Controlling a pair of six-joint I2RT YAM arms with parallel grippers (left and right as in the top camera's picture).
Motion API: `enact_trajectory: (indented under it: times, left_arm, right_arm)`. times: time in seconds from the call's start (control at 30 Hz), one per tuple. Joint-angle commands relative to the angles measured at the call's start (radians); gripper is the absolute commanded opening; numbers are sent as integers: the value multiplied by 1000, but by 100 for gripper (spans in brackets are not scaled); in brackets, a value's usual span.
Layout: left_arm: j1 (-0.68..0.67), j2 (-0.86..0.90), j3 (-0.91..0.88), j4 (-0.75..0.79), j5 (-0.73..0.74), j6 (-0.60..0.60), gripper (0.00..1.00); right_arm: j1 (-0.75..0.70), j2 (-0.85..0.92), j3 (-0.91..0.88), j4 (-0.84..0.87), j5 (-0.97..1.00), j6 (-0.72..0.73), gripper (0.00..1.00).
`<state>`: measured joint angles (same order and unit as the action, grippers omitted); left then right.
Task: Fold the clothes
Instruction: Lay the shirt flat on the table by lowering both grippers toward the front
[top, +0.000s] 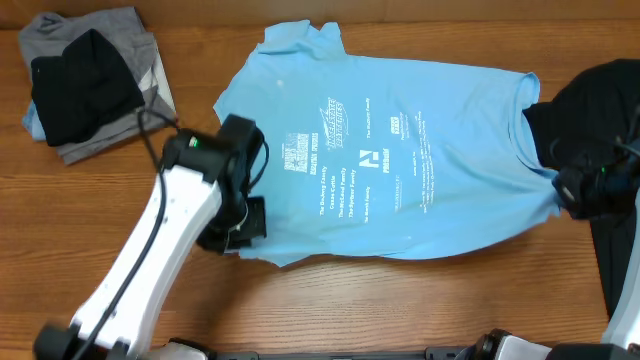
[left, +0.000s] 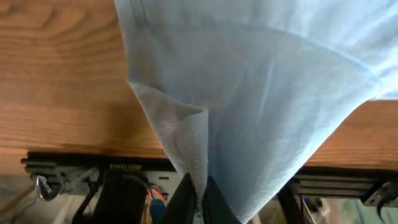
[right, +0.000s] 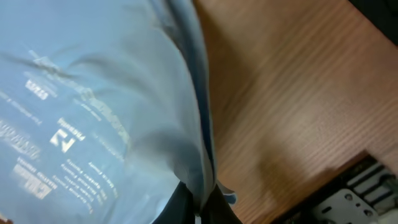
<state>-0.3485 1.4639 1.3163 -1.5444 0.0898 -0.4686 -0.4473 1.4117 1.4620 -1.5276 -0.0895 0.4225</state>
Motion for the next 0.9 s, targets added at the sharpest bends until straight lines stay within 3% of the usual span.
enact_trajectory:
  times: [0.0,0.37,0.57,0.87]
  left_arm:
    - [-25,-127,-50,-19,-18,-64,4]
    - [-33,-209,-196,-35,-18,-90,4]
    - [-33,-209,-201,8,-10,-89,4]
    - [-32,-209,-201,99,-12,-85,8]
  right_arm:
    - [-62,-105,-30,4,49,20,4]
    - [-106,-163,-104,-23,44,20,4]
    - [-107,-164,-256,33,42,27,4]
    - [-106,-164,-264,72,36,72,5]
